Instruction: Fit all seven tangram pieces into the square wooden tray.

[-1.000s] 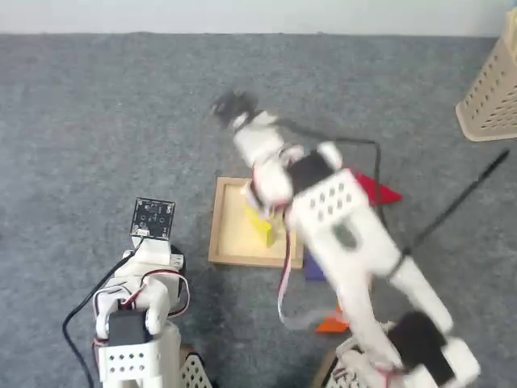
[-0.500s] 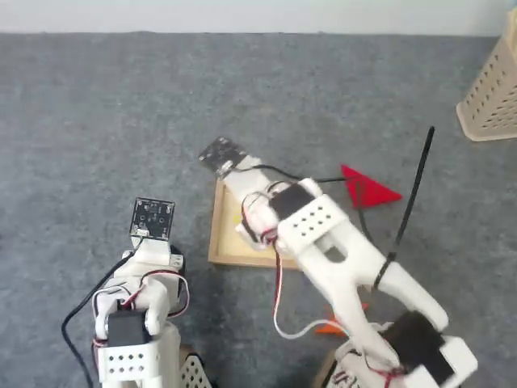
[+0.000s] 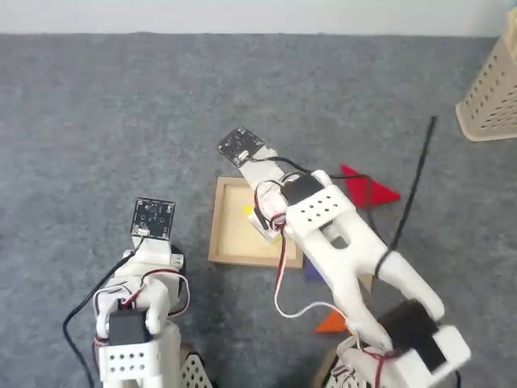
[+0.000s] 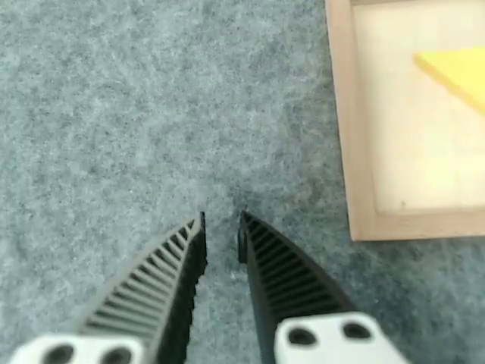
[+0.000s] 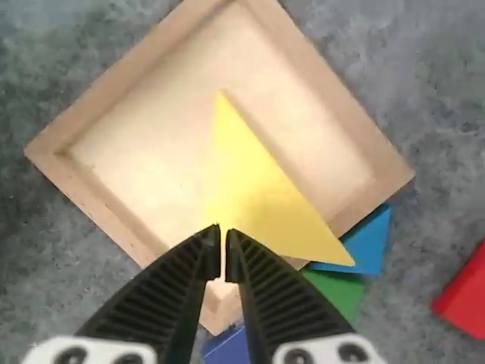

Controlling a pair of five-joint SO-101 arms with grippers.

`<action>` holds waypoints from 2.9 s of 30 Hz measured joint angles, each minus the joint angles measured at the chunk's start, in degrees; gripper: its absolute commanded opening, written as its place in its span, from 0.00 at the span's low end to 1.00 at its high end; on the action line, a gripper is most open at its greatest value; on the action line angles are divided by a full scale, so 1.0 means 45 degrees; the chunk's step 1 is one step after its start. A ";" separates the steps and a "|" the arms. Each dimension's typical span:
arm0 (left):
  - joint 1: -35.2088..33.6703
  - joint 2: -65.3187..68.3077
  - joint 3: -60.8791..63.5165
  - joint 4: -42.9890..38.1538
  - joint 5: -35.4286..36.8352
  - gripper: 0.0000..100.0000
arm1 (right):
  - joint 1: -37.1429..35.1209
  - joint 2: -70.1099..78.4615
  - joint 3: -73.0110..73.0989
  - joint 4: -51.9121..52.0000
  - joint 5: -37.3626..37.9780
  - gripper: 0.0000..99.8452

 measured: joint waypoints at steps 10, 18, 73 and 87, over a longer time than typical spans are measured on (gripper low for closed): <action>0.0000 0.0000 0.0000 0.0000 0.0000 0.07 | 0.0176 0.3438 -0.1680 -0.0313 0.0020 0.01; 0.0000 0.0000 0.0000 0.0000 0.0000 0.07 | 0.0215 0.4259 -0.2872 -0.0313 0.0078 0.01; 0.0000 0.0000 0.0000 0.0000 0.0000 0.07 | 0.0547 0.4864 -0.3028 -0.3067 -0.2208 0.13; 0.0000 0.0000 0.0000 0.0000 0.0000 0.07 | 0.2676 0.4747 -0.3048 -0.2676 -0.4220 0.10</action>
